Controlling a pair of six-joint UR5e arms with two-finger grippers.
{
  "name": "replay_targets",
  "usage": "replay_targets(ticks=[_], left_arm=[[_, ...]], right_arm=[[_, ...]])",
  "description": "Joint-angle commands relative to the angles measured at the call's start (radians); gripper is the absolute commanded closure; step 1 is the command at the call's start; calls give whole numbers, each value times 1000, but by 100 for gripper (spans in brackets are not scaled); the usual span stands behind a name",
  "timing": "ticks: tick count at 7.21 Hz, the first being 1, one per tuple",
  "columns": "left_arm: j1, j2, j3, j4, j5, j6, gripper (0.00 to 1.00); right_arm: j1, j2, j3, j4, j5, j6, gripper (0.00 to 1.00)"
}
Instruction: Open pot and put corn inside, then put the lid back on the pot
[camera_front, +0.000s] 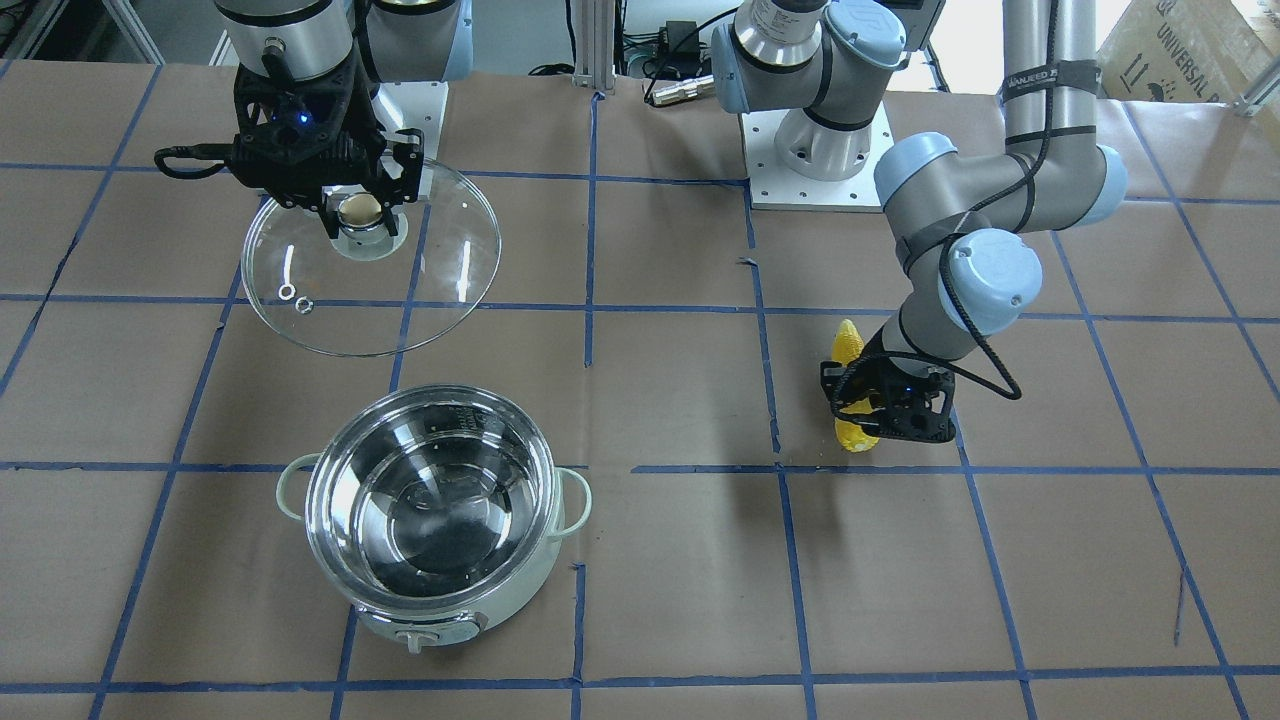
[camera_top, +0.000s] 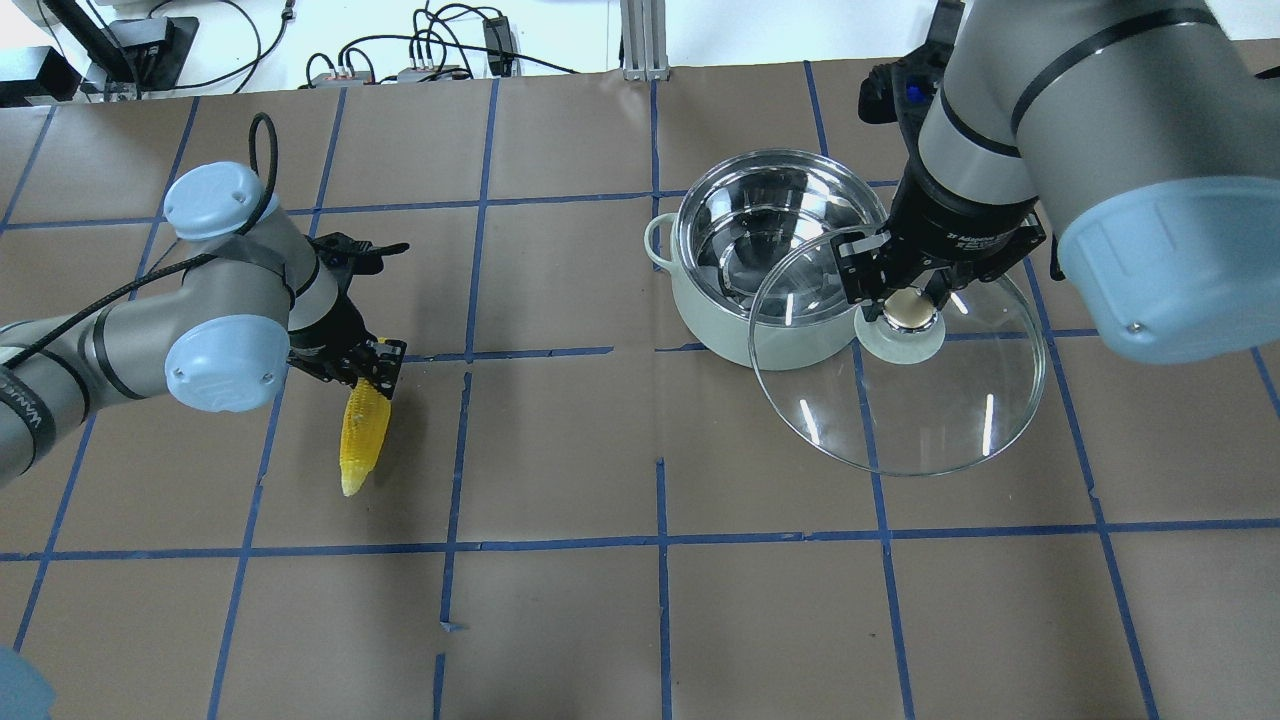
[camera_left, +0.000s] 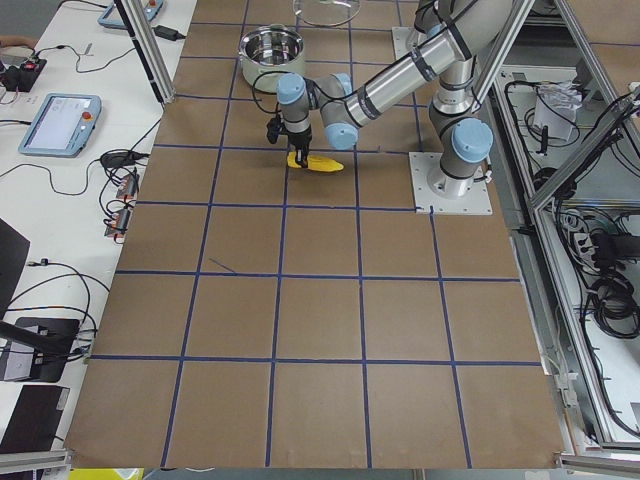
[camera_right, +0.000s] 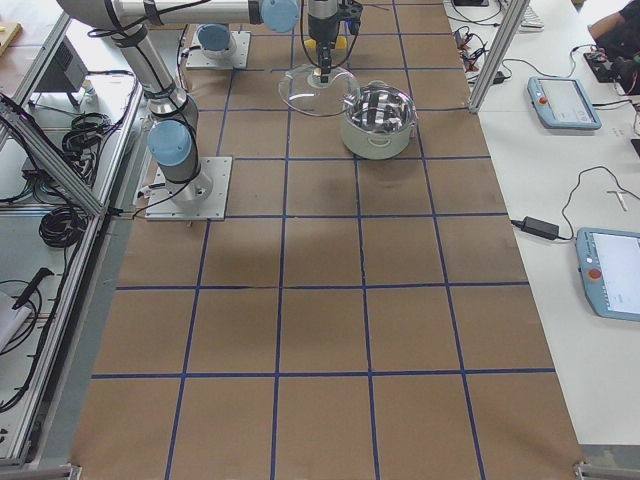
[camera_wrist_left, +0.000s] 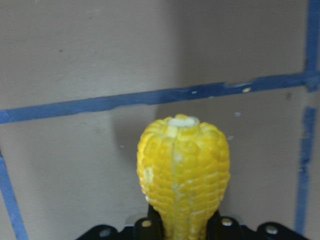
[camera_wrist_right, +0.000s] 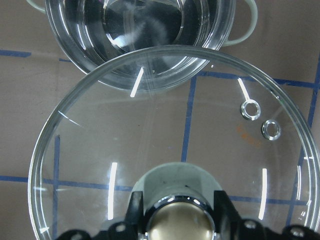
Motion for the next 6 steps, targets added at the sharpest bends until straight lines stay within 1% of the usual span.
replay_targets(ticks=[1, 3, 4, 5, 6], left_arm=[[-183, 3, 145, -86, -6, -210, 82], [-293, -50, 286, -95, -70, -292, 82], [-339, -90, 368, -118, -73, -330, 82], [-383, -141, 471, -155, -72, -337, 82], [-428, -208, 603, -228, -69, -367, 82]], right_arm=[[-2, -1, 1, 0, 0, -2, 57], [-2, -1, 1, 1, -8, -2, 57], [-2, -1, 1, 1, -15, -2, 57], [-2, -1, 1, 3, -15, -1, 57], [-2, -2, 1, 3, -15, 1, 57]])
